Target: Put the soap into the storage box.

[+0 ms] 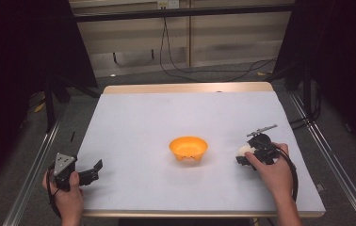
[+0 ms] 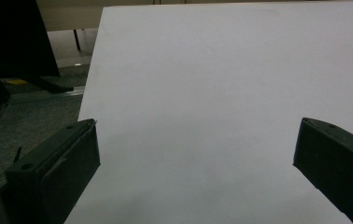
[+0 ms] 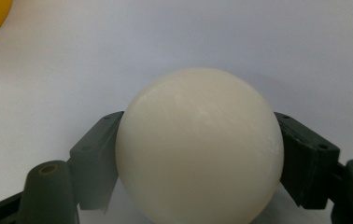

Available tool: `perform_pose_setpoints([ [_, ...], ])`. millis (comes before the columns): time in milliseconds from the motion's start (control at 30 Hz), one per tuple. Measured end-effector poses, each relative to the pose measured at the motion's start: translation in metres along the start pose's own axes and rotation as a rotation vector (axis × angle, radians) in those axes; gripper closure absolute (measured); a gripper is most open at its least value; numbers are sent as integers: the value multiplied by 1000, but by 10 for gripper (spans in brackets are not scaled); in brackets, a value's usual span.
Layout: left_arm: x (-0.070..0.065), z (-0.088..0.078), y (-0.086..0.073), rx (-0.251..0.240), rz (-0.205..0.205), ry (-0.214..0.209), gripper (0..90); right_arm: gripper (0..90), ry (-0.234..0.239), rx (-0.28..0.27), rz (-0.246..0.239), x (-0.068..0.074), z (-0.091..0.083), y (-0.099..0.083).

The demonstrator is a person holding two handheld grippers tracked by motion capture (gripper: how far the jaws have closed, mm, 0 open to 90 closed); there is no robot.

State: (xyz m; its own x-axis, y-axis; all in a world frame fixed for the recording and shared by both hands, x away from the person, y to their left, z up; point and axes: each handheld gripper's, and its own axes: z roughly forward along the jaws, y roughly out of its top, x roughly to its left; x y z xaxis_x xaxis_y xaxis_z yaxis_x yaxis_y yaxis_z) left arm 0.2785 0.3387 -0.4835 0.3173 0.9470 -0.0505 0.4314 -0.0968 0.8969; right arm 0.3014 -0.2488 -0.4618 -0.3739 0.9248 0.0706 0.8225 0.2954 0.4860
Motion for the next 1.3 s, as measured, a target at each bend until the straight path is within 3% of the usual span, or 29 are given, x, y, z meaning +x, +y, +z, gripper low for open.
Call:
perform_pose_setpoints([
  [167, 0, 0, 0, 8, 12, 5, 3, 240, 35, -48, -17, 2, -5, 3],
  [700, 3, 0, 0, 7, -16, -12, 3, 240, 56, -39, -39, 13, -13, 15],
  [1300, 2, 0, 0, 9, -7, -5, 2, 240, 99, -59, -60, 24, -19, 37],
])
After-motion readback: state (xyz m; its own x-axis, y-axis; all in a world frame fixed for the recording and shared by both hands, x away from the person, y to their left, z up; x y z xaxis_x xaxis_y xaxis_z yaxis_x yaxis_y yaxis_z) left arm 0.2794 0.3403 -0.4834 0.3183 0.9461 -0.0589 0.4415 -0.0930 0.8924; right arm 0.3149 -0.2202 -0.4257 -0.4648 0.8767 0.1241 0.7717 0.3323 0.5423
